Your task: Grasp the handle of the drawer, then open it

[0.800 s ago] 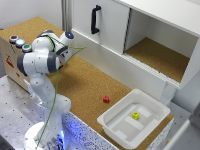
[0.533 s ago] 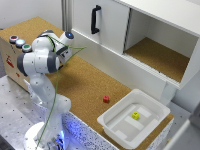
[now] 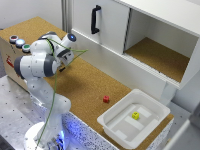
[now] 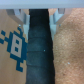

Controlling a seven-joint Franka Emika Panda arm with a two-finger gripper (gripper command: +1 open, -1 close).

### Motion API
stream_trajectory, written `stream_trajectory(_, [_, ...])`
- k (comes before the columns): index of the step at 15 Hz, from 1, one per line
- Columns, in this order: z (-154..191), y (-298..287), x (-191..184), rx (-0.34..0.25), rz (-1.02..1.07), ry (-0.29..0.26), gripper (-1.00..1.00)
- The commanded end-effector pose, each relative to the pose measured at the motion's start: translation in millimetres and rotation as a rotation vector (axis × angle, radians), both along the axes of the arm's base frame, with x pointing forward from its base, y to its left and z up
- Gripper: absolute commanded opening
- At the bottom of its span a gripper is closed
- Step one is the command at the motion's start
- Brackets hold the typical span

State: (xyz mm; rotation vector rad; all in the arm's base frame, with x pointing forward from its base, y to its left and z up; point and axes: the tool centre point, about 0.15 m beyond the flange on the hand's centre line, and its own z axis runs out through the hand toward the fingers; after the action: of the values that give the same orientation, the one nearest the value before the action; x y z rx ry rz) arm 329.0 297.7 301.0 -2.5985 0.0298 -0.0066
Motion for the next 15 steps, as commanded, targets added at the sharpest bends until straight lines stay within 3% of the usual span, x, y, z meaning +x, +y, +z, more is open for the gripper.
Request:
stream_trajectory(1, [-53.7,-65.1,2.9,0.014,-0.010,0.024,-1.00])
stream_trajectory(8, [-52.4,-117.2,16.7,-0.033,-0.046,0.034,-1.00])
stream_trajectory(15, [-50.3,-138.8,7.2,-0.033,-0.112,0.030,-1.00])
